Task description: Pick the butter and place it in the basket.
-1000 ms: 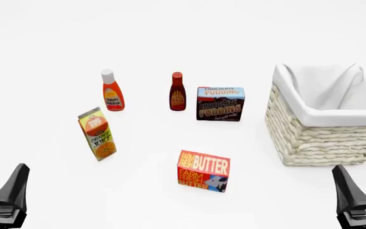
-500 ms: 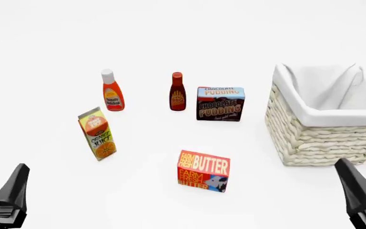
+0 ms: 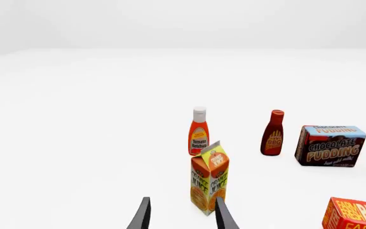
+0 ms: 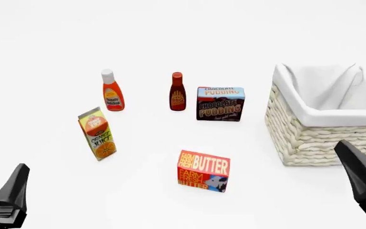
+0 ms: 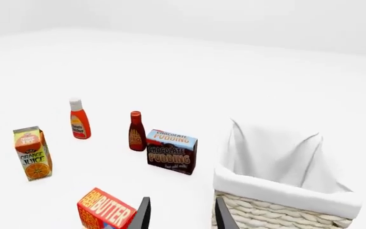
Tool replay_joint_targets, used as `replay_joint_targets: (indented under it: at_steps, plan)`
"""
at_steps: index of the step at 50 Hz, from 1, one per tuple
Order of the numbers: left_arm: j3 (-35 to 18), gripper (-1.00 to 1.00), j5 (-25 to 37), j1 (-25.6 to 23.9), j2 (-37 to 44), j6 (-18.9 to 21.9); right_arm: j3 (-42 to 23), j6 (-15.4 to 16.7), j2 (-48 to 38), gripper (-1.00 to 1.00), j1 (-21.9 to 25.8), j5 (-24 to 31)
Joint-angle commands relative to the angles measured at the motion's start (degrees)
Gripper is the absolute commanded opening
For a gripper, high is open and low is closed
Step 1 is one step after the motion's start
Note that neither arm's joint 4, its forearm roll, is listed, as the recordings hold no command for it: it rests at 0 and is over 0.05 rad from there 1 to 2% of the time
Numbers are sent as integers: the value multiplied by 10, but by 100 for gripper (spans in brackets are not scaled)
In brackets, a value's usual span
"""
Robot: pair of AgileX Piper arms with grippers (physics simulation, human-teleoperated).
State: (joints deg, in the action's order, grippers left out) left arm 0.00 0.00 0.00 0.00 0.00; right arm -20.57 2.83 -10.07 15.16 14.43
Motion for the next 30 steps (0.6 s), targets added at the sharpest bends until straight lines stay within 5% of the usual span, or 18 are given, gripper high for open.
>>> replay_joint_targets:
  at_steps: [1,30]
  plan:
    - [0,100,0,0,0,0,-50,22,-47,100,31,15]
    - [0,100,0,0,0,0,-140,90,-175,100,115,42]
